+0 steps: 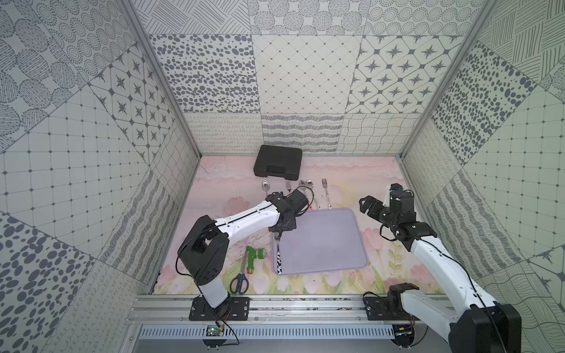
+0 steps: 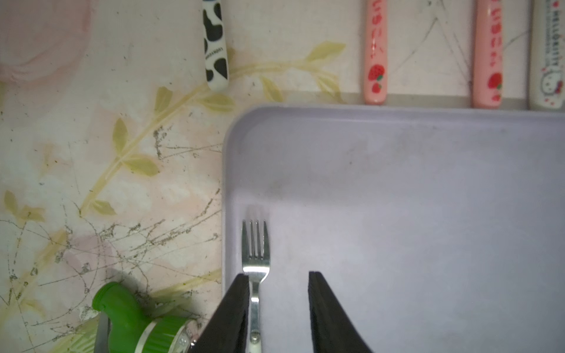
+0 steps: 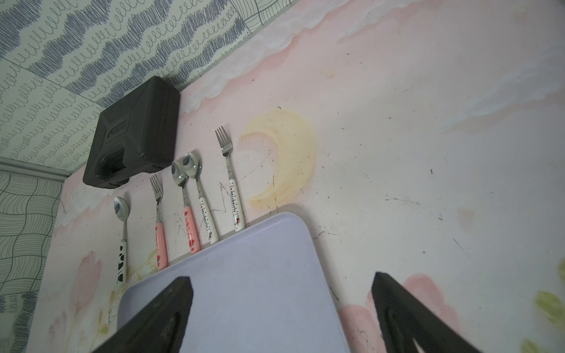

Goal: Set the spoon and fork side by side
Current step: Place the fork on the tray, then pick up the spoon from the center of the board.

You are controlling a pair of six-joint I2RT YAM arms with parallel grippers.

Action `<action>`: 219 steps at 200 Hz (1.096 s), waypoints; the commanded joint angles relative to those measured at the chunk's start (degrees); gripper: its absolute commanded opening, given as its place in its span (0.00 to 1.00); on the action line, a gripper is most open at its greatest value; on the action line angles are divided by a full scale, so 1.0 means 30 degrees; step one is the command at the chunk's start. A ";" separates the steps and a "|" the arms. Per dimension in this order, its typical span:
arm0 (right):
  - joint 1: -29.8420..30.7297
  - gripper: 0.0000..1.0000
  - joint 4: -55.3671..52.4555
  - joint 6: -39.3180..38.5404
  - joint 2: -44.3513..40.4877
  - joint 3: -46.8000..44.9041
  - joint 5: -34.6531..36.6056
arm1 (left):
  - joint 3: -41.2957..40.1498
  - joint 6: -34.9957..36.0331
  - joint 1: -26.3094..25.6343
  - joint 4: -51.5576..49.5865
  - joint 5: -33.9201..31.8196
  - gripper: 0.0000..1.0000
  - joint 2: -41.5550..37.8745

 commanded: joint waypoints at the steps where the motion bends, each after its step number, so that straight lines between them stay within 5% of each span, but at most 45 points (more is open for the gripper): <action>1: 0.0127 0.97 0.0358 -0.0325 0.0171 -0.0175 0.0095 | 0.0785 0.2439 0.1748 0.0465 0.0062 0.36 0.0943; 102: 0.0274 0.97 0.0313 -0.0379 0.0495 -0.0086 0.0190 | 0.5145 0.5630 0.5937 0.1080 0.0943 0.32 0.6230; 219: 0.0450 0.97 0.0260 -0.0394 0.0553 -0.0057 0.0343 | 0.9211 0.6503 0.7167 -0.0104 0.1457 0.31 0.9567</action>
